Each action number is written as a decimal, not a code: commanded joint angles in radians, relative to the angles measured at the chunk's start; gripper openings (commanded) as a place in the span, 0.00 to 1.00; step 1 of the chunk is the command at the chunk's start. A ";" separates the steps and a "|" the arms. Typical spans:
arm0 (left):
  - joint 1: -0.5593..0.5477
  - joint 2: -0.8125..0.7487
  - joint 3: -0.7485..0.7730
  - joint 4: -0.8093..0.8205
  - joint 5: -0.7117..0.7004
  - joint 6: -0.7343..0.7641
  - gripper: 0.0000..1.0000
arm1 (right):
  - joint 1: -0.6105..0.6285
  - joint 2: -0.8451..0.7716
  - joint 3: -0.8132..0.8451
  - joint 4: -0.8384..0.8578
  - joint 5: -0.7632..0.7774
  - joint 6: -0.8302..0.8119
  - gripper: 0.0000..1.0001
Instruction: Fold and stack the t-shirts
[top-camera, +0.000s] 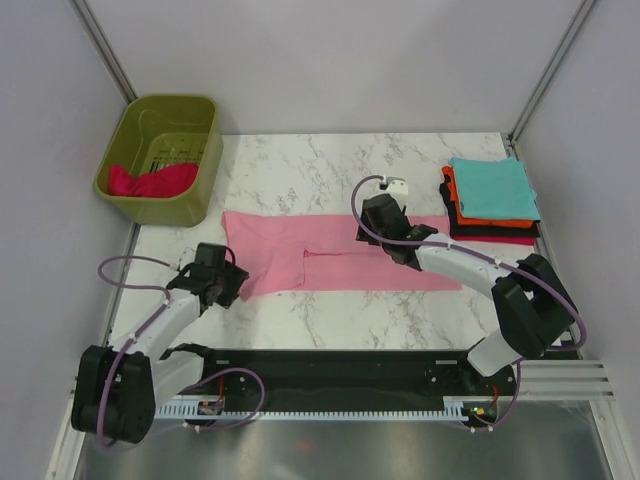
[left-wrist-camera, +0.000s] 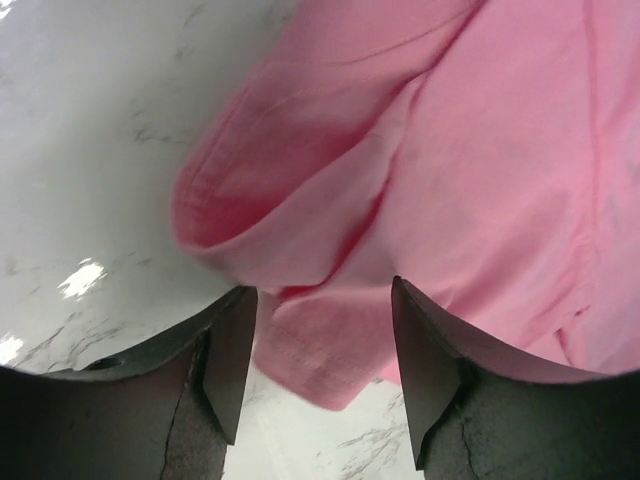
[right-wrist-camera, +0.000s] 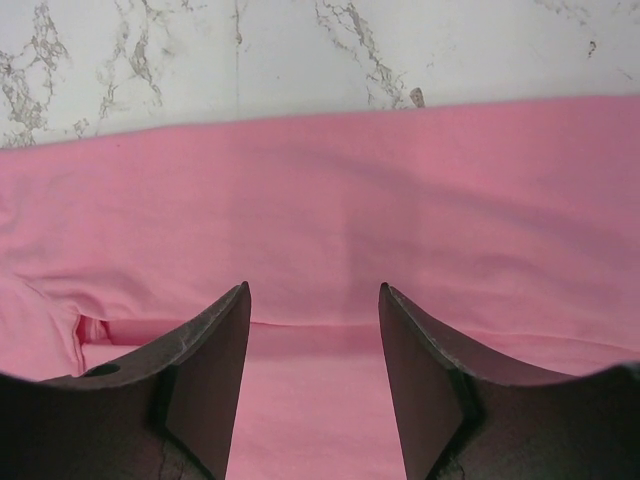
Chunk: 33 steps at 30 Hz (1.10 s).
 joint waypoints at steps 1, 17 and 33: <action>-0.004 0.120 0.022 0.048 -0.032 -0.055 0.61 | 0.001 -0.033 -0.008 -0.005 0.060 0.015 0.62; 0.025 0.681 0.480 0.114 -0.038 0.045 0.02 | -0.007 -0.205 -0.107 -0.046 0.105 0.015 0.61; 0.075 1.247 1.353 -0.023 0.014 0.114 0.02 | -0.065 -0.054 -0.009 -0.163 0.159 -0.051 0.61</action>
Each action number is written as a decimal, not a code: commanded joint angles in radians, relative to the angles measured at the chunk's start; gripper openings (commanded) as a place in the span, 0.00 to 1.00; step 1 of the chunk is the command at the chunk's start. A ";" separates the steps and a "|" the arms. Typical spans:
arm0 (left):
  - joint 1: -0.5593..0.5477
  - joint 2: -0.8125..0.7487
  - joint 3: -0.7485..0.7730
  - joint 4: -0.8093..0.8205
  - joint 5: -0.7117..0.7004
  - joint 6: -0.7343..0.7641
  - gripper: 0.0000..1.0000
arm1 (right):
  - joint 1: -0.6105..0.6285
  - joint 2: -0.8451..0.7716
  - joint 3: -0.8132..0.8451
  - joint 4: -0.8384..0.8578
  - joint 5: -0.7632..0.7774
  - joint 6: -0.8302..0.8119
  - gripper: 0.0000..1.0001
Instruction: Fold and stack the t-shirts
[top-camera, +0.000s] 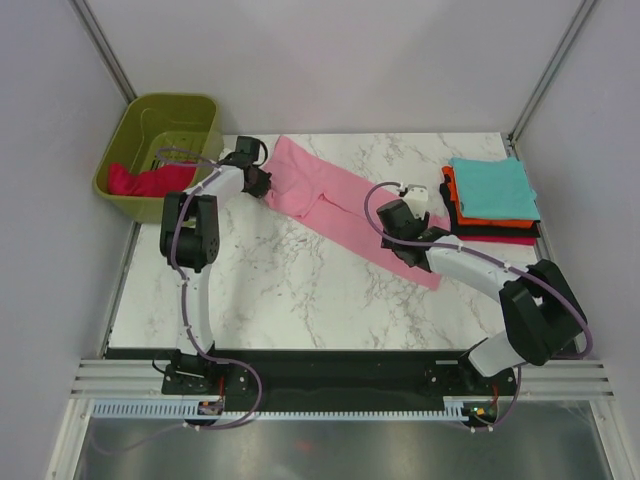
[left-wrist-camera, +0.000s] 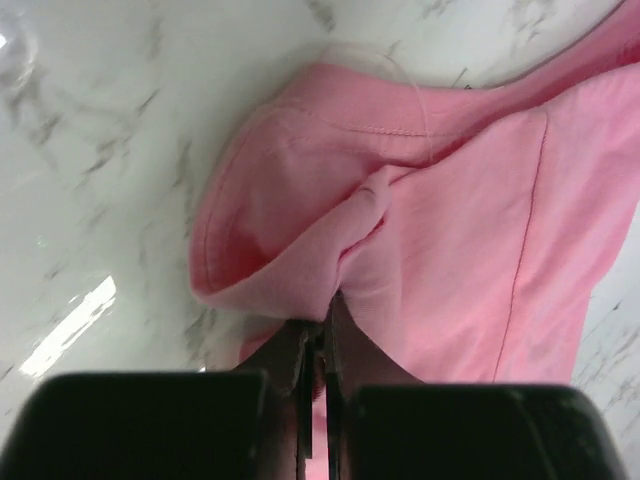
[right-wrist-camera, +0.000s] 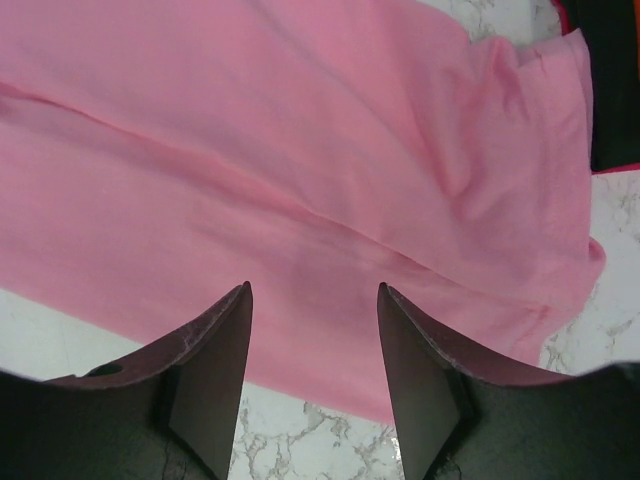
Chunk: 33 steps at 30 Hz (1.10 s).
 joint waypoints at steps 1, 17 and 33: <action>0.056 0.066 0.110 0.002 0.028 0.058 0.02 | -0.009 -0.017 0.058 -0.025 -0.042 -0.010 0.61; 0.053 0.258 0.459 0.095 -0.013 0.031 0.02 | -0.009 -0.011 -0.097 -0.011 -0.073 0.033 0.62; 0.053 0.356 0.460 0.249 0.061 -0.010 0.02 | -0.009 0.167 -0.161 0.026 -0.219 0.114 0.53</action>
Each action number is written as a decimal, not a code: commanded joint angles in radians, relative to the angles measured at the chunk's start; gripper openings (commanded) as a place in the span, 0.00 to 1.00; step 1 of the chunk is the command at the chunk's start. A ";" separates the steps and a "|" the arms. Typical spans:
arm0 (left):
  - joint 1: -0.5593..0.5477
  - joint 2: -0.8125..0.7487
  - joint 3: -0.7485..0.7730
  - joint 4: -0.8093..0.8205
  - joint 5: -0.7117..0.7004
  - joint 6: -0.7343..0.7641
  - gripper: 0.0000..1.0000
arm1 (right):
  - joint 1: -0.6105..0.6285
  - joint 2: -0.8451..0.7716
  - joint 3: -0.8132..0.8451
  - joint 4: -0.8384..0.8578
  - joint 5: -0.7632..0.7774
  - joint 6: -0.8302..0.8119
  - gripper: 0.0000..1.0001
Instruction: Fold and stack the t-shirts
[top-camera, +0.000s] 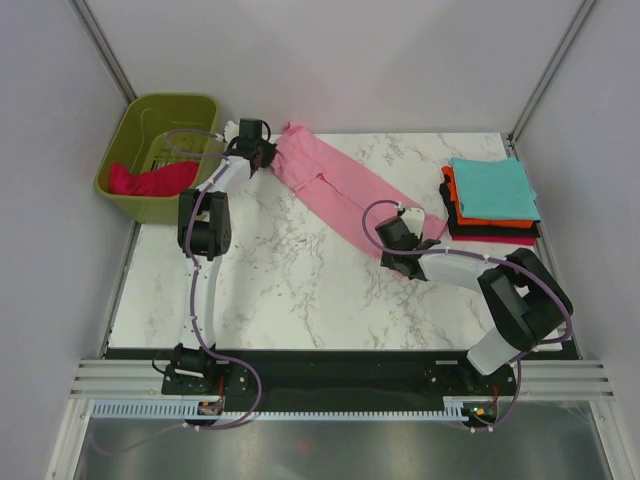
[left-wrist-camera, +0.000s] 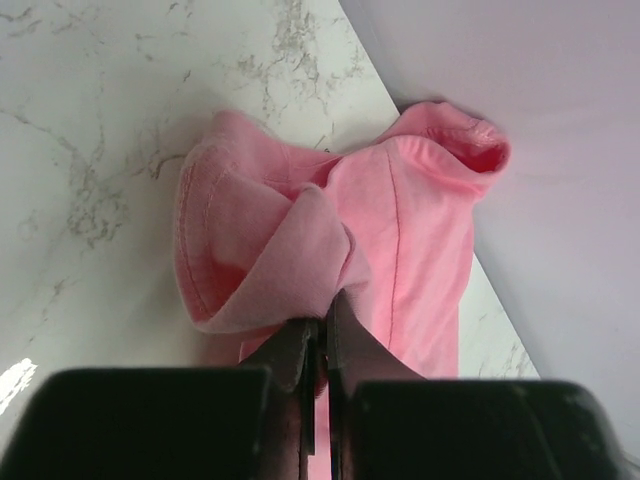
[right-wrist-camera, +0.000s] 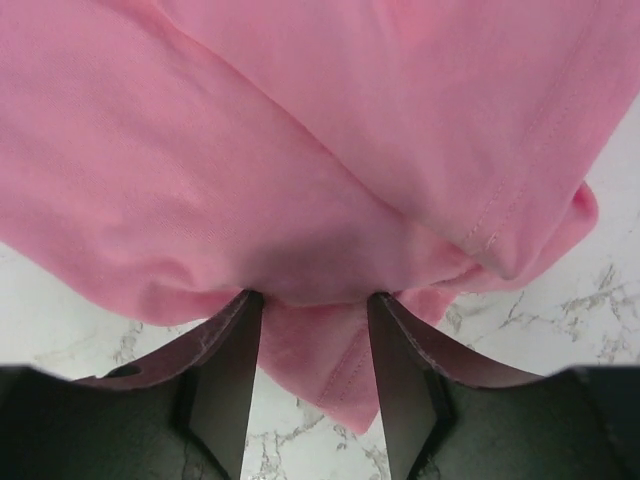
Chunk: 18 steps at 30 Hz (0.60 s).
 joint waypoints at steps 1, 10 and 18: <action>0.039 0.047 0.006 0.047 0.036 -0.033 0.02 | 0.001 0.070 -0.041 -0.048 -0.106 0.039 0.50; 0.036 0.007 -0.020 0.083 0.049 0.008 0.02 | 0.025 0.018 -0.142 0.036 -0.325 0.045 0.00; 0.014 0.007 -0.034 0.135 0.081 0.034 0.02 | 0.385 0.030 -0.072 -0.005 -0.345 0.173 0.00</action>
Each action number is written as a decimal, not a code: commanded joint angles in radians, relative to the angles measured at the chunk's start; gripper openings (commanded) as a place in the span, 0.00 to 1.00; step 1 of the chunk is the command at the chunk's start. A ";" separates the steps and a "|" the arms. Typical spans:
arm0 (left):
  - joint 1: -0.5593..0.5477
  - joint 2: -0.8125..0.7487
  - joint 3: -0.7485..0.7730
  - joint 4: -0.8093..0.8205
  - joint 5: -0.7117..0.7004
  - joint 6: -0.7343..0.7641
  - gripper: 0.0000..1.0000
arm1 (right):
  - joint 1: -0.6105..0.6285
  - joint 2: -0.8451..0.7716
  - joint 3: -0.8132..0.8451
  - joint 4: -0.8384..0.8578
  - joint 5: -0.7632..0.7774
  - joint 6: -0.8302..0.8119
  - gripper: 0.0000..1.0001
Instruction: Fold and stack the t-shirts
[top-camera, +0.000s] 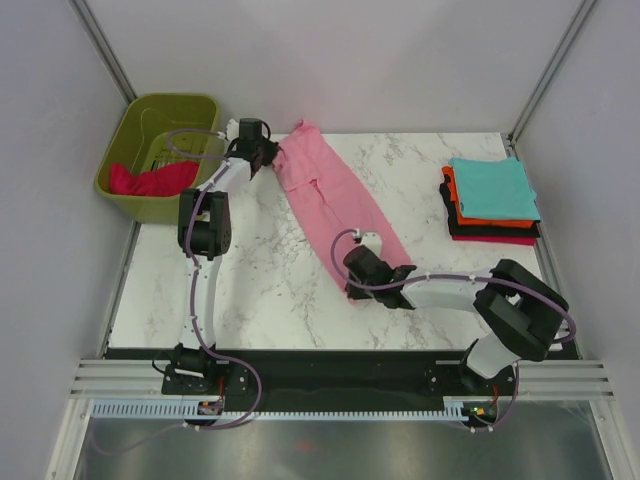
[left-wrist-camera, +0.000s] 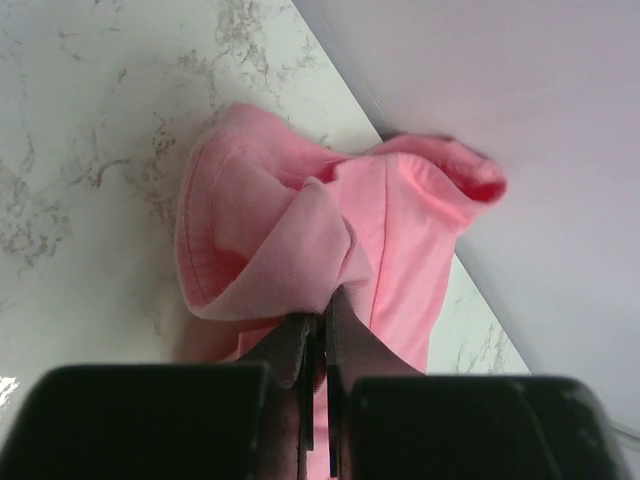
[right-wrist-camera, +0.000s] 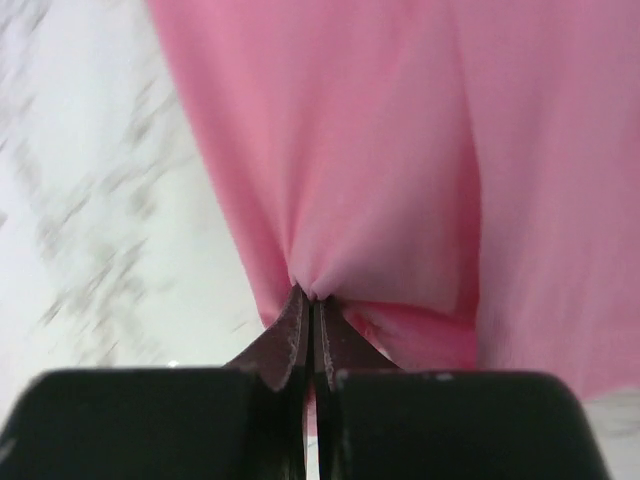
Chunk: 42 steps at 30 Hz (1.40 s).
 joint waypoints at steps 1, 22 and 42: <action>0.012 0.003 -0.011 0.040 0.036 0.027 0.02 | 0.176 0.072 0.016 -0.147 -0.154 0.100 0.00; -0.019 0.083 0.013 0.172 0.169 0.065 0.02 | 0.302 -0.227 0.181 -0.173 0.003 -0.105 0.82; 0.010 -0.014 -0.048 0.195 0.169 0.133 0.84 | -0.285 0.196 0.360 0.054 -0.335 -0.121 0.68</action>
